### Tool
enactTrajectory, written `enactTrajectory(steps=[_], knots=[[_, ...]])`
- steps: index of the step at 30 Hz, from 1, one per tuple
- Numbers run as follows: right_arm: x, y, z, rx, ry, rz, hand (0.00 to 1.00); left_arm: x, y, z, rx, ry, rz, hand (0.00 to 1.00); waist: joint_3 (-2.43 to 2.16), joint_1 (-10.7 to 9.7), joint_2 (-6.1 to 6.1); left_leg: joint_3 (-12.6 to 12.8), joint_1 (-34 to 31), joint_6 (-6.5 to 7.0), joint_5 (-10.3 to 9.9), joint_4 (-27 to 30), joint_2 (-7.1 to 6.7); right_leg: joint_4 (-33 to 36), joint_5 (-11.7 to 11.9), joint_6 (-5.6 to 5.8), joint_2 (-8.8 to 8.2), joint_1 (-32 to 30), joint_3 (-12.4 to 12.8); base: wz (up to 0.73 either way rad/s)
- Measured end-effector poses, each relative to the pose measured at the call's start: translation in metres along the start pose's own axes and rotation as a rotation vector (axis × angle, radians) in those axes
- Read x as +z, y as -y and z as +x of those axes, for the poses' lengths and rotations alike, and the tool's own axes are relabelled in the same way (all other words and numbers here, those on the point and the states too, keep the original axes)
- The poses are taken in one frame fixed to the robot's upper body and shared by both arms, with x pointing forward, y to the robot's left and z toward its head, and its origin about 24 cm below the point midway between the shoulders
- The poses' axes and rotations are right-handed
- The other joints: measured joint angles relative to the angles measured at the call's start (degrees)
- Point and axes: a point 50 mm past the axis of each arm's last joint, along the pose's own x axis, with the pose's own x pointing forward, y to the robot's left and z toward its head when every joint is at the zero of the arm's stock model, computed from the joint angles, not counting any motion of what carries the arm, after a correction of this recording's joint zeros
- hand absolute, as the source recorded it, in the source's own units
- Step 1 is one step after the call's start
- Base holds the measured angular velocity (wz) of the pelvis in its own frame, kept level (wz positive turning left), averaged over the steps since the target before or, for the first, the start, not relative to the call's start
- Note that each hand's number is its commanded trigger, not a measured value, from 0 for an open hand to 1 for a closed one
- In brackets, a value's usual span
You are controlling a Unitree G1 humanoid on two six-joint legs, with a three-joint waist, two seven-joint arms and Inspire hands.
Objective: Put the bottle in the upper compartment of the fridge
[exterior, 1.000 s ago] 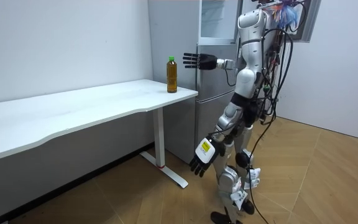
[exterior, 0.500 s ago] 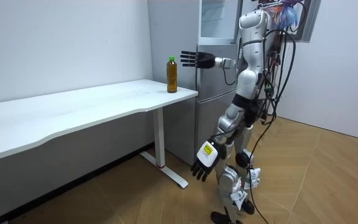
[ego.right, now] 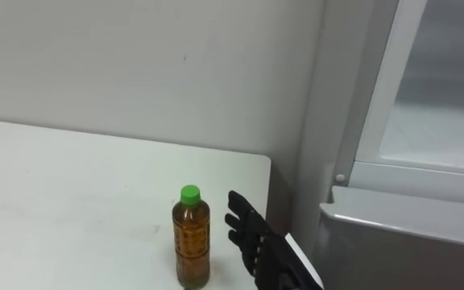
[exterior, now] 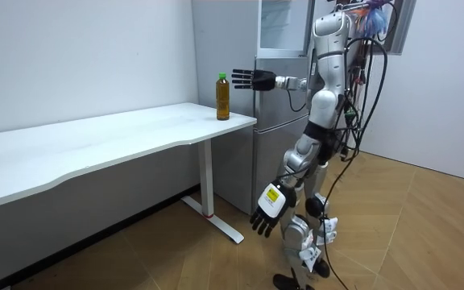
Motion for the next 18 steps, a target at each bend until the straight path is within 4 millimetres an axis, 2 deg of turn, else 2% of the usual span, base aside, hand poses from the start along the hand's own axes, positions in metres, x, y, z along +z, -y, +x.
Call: enactTrajectory(steps=[7, 11, 18], knots=[[0.001, -0.003, 0.014, -0.037, 0.013, -0.007, 0.00, 0.002, 0.002, 0.000, -0.011, 0.006, 0.031, 0.00, 0.22, 0.0, 0.60, -1.6, -0.8, 0.15, 0.1, 0.1, -0.24, 0.0, 0.0, 0.01, -0.12, -0.5, -1.4, 0.08], [-0.005, -0.005, 0.021, -0.055, -0.012, -0.011, 0.00, 0.003, 0.002, 0.001, -0.014, 0.008, 0.035, 0.00, 0.33, 0.5, 0.83, -1.9, 0.0, 0.15, 0.1, -0.1, -0.27, 0.0, 0.0, 0.02, -0.16, 0.2, -1.8, 0.03], [-0.012, 0.005, 0.030, -0.132, -0.047, -0.008, 0.00, 0.000, 0.003, 0.000, -0.017, -0.018, 0.047, 0.00, 0.16, 2.3, 0.13, -3.1, 0.6, 0.29, 0.2, -0.5, -0.60, 0.0, 0.0, 0.03, -0.33, 0.9, -2.3, 0.03]])
